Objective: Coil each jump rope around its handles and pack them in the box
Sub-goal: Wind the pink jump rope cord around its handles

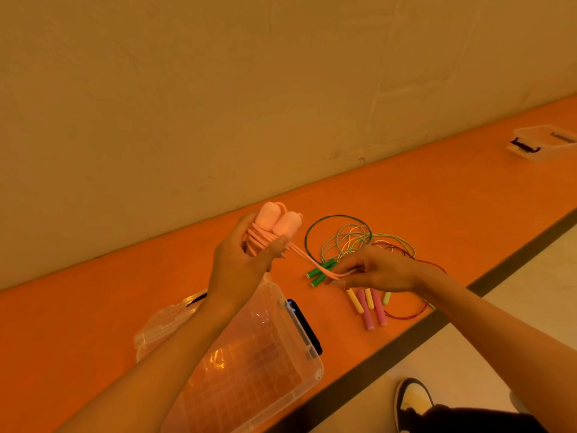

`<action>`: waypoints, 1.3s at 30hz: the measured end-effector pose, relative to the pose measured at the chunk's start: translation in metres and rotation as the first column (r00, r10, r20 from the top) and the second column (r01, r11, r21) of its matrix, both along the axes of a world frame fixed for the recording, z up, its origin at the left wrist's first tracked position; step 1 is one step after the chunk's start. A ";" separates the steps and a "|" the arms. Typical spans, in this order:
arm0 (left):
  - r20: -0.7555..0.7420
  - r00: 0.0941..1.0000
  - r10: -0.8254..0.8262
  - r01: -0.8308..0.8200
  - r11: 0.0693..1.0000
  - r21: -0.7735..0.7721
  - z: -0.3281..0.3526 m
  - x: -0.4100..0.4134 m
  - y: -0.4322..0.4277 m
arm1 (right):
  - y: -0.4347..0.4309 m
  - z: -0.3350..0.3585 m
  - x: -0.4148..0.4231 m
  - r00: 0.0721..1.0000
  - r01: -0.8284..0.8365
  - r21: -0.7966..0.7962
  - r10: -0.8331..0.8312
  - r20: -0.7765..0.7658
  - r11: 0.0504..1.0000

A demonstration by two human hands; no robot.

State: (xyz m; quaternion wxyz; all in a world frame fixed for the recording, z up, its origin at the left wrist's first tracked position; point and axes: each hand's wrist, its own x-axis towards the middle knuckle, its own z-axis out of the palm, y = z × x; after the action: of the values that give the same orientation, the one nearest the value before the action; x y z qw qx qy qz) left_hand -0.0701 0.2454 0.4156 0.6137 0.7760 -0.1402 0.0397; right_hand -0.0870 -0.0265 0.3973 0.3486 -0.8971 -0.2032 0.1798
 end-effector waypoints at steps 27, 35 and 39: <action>-0.013 0.864 -0.503 0.376 0.628 0.682 -0.017 0.004 -0.004 | 0.034 0.059 -0.016 0.726 0.000 -0.088 0.060 0.685 0.996; 0.032 0.869 -0.493 0.283 0.549 0.786 -0.013 -0.012 -0.017 | 0.032 0.054 -0.009 0.824 -0.001 -0.014 0.009 0.566 1.000; 0.083 0.885 -0.459 0.220 0.569 0.792 -0.011 -0.016 -0.020 | 0.029 0.058 -0.004 0.862 0.000 0.044 -0.023 0.507 0.999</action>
State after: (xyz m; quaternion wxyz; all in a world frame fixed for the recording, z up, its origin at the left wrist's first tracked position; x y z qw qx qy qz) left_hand -0.0865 0.2256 0.4048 0.1972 0.9045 -0.3766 -0.0340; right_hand -0.0911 0.0028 0.4549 0.3030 -0.9063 -0.2863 -0.0690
